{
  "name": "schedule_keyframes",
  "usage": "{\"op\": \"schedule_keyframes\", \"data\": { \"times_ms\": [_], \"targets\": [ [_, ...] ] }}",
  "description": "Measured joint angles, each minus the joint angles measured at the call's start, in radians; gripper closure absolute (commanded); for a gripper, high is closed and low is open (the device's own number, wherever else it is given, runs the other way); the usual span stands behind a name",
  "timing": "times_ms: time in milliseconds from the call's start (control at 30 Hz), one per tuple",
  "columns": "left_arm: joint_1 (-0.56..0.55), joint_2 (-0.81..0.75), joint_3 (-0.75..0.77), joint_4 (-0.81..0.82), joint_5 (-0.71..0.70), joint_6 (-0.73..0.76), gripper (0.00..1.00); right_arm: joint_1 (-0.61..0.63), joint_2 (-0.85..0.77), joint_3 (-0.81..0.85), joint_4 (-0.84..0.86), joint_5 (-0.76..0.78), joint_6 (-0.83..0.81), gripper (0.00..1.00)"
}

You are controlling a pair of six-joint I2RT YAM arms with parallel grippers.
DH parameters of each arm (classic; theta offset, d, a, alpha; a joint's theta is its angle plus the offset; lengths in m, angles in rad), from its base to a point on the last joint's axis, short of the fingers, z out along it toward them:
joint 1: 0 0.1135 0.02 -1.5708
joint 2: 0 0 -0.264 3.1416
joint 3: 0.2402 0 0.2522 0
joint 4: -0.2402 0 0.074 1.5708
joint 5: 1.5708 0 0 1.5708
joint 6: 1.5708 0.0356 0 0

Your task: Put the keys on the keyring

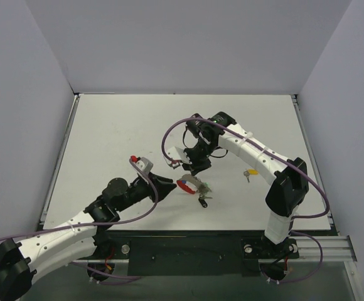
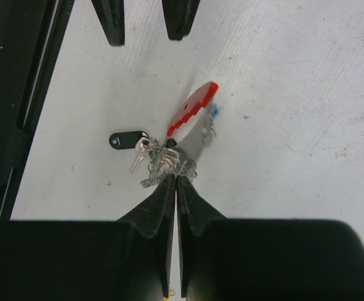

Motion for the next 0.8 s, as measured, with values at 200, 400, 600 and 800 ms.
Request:
{"op": "schedule_keyframes", "data": {
  "times_ms": [200, 400, 600, 800],
  "targets": [
    [0.009, -0.166, -0.069, 0.025, -0.077, -0.034, 0.48, 0.008, 0.0, 0.0, -0.001, 0.044, -0.039, 1.0],
    [0.046, -0.149, -0.072, 0.043, -0.122, -0.081, 0.47, 0.05, 0.0, 0.008, -0.019, 0.136, -0.127, 1.0],
    [0.059, -0.032, -0.065, 0.018, -0.125, -0.074, 0.44, 0.014, 0.0, 0.034, -0.026, 0.093, -0.056, 0.88],
    [0.108, 0.179, 0.001, 0.008, -0.119, -0.078, 0.41, -0.229, -0.027, -0.165, 0.257, -0.042, 0.462, 0.69]
  ]
}}
